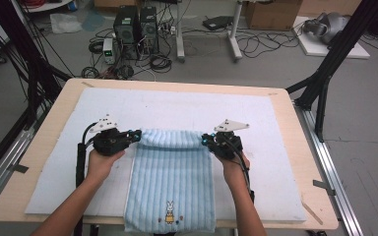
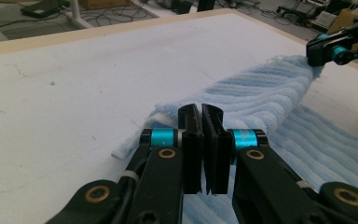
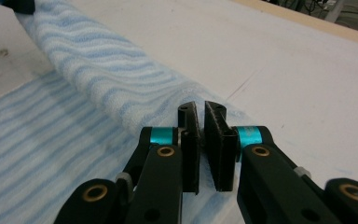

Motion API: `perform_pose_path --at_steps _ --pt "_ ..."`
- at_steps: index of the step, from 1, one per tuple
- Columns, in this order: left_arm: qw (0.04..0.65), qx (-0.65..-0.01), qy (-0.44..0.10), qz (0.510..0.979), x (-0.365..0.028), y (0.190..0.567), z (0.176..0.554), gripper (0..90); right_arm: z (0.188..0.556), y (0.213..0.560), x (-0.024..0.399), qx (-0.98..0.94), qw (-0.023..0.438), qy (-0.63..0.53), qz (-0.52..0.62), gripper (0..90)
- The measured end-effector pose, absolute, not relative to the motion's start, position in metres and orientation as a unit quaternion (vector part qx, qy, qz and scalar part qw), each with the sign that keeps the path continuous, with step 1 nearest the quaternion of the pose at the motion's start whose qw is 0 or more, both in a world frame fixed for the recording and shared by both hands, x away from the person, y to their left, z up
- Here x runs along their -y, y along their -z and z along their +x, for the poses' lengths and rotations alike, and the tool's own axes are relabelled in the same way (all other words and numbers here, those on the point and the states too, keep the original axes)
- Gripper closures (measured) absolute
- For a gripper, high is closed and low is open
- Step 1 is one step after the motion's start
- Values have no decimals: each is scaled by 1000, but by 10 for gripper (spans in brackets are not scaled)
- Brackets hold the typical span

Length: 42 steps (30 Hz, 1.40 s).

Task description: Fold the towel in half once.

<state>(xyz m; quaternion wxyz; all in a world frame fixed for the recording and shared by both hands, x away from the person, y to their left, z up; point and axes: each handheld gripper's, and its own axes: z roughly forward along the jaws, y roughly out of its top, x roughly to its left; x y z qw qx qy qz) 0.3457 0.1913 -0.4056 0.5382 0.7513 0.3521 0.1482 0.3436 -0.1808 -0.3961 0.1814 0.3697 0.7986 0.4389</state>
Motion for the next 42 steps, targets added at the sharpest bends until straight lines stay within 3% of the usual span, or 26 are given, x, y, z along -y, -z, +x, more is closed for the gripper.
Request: perform_pose_path --at_steps 19,21,24,28,33,36,42 --pt "514 -354 -76 778 -205 441 308 846 295 432 188 -811 145 -434 364 845" --pt "508 -368 -71 776 -207 444 309 770 295 435 189 -814 150 -426 364 845" --pt "507 -400 -71 760 -213 441 317 556 295 434 194 -805 151 -434 374 712" --pt "518 -413 -88 744 -221 428 335 455 298 423 200 -795 166 -445 378 661" --pt "500 -427 -125 742 -217 418 358 398 307 414 202 -790 179 -441 387 555" --pt "495 -451 -143 729 -212 418 366 292 310 413 201 -790 184 -440 384 546" --pt "471 -457 -150 739 -201 427 376 309 313 414 202 -791 185 -438 386 539"
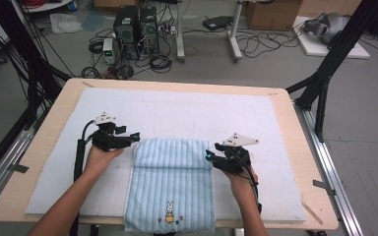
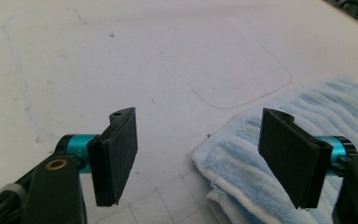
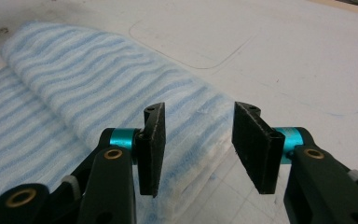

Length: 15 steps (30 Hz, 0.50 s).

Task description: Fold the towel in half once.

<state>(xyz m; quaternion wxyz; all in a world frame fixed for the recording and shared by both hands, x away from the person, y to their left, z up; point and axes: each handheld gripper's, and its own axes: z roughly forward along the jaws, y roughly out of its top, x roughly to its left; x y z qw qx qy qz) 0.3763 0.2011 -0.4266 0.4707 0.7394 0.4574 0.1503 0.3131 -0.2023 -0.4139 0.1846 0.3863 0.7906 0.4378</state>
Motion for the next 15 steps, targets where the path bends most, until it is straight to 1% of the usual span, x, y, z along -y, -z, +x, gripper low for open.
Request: perform_pose_path --at_steps 3,8,9,11,13,15 --pt "459 -452 -143 751 -194 432 380 380 314 414 203 -788 184 -440 388 535" --pt "437 -451 -132 767 -187 442 384 457 317 413 205 -786 182 -443 392 532" --pt "434 -449 -131 770 -186 443 385 486 318 413 205 -785 183 -444 392 527" --pt "427 -446 -133 775 -184 445 385 516 318 413 205 -783 183 -445 394 523" --pt "418 -436 -137 785 -181 447 385 569 319 413 204 -784 182 -444 393 520" --pt "409 -430 -149 791 -178 448 384 595 319 413 204 -784 183 -444 394 519"
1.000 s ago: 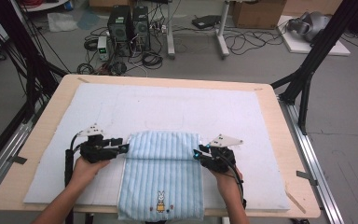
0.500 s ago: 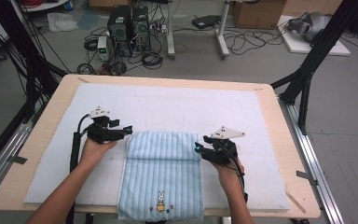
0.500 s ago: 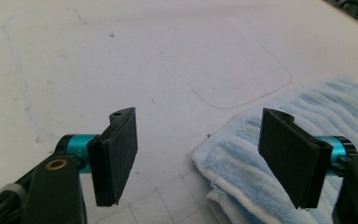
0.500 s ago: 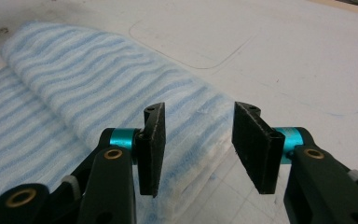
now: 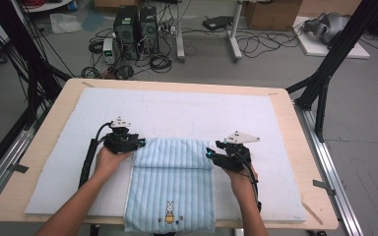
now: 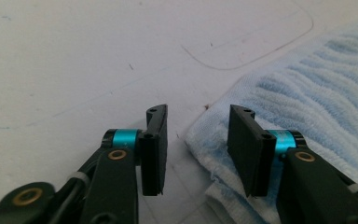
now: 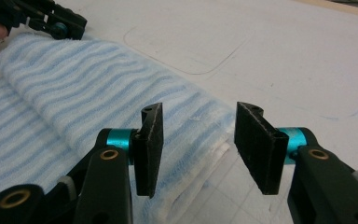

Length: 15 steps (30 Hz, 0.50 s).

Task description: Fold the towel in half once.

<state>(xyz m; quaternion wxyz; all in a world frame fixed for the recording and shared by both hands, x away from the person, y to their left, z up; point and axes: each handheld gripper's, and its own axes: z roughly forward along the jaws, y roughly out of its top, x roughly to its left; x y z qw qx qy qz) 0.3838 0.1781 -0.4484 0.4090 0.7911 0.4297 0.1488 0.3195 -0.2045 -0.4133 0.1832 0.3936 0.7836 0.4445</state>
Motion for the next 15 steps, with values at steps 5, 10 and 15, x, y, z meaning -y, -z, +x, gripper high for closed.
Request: perform_pose_path --at_steps 5,10,15 --pt "405 -394 -161 809 -177 448 382 832 323 415 205 -781 186 -441 402 494" --pt "418 -397 -153 802 -180 448 383 848 331 421 205 -776 190 -424 427 457" --pt "451 -407 -151 780 -183 442 382 849 346 423 201 -776 189 -409 442 408"
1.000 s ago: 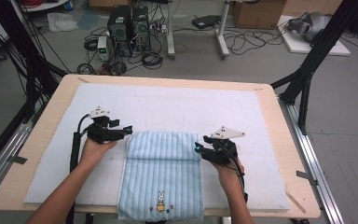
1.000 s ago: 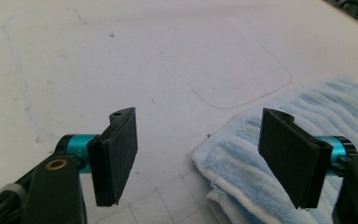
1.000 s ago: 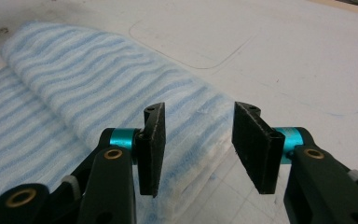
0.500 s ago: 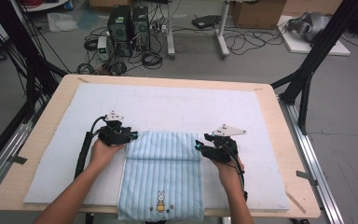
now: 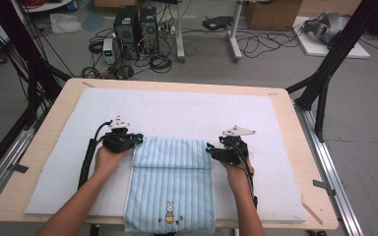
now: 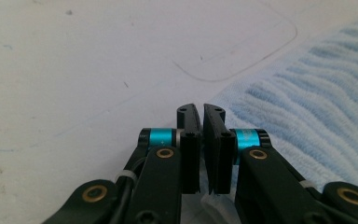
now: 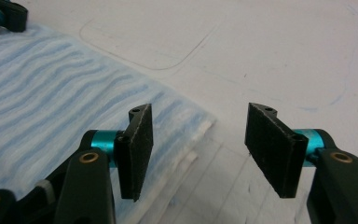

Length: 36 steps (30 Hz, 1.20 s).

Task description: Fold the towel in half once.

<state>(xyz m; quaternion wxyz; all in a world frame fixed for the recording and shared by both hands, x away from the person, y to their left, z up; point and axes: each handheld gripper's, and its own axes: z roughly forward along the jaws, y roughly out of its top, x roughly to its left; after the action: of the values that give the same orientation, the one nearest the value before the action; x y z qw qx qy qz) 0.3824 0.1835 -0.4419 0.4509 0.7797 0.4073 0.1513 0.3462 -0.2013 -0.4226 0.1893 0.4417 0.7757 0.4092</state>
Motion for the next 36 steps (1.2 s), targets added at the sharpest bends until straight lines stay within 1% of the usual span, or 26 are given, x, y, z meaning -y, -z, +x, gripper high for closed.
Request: perform_pose_path --at_steps 4,8,10,11,13,14,15,16,17,20,25,27,31,36 --pt "464 -411 -147 771 -187 438 382 849 364 424 193 -785 181 -394 442 407" --pt "467 -411 -144 769 -187 438 382 850 382 430 183 -799 171 -366 444 456" --pt "468 -412 -143 769 -188 438 382 851 389 434 179 -803 162 -359 448 501" --pt "472 -414 -141 766 -188 438 382 851 393 436 177 -810 162 -350 443 548" --pt "473 -415 -140 764 -188 438 383 851 396 439 173 -818 156 -335 440 600" --pt "474 -415 -140 764 -188 438 383 852 397 440 172 -818 155 -335 441 644" --pt "475 -416 -139 763 -189 438 383 852 398 440 172 -821 151 -338 434 753" --pt "477 -415 -137 763 -189 437 383 853 397 440 172 -825 146 -339 429 816" --pt "478 -415 -137 762 -189 437 383 854 396 439 169 -831 152 -333 418 836" --pt "485 -414 -136 759 -192 433 382 855 391 435 164 -838 177 -327 399 840" --pt "511 -408 -129 745 -196 420 380 855 383 417 171 -817 200 -372 393 839" --pt "522 -404 -124 741 -197 415 377 855 378 411 174 -811 195 -387 392 839" --pt "528 -385 -116 748 -199 406 367 855 364 398 178 -810 200 -402 377 839" --pt "535 -375 -105 750 -206 403 347 855 343 393 181 -807 197 -422 363 838"
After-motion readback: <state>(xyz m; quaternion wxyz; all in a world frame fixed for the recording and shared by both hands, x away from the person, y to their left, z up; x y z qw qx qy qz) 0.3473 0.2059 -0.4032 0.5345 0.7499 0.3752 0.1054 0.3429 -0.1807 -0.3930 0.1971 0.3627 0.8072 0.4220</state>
